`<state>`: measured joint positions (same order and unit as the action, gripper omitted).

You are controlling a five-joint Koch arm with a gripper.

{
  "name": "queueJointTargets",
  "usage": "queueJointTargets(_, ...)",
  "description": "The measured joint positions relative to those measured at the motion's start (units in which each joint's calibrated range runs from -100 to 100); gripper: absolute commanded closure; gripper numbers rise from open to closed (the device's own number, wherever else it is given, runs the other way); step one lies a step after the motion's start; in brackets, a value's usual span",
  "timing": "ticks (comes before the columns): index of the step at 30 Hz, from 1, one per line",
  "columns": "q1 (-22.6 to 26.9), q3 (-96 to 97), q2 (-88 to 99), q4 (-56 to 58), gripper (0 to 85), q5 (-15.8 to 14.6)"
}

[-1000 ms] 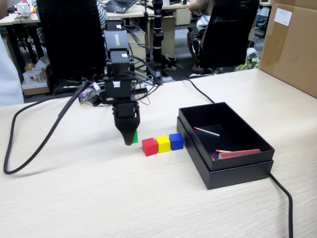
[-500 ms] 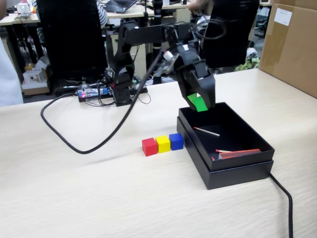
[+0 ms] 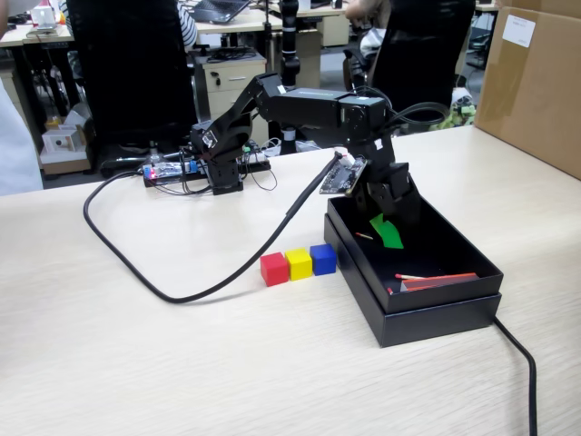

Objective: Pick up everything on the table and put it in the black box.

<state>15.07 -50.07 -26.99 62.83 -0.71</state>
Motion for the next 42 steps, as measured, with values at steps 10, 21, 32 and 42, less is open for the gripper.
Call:
queueJointTargets(10, -0.44, -0.55, -4.27, 0.85, 43.1, -0.24)
queueJointTargets(21, -1.86, 9.49, 19.94, 1.32, 34.7, -0.24)
queueJointTargets(32, -8.55, 51.85, 65.24, -1.32, 33.7, -0.1)
queueJointTargets(42, -12.36, 87.36, 87.64, -17.19, 33.8, 0.15)
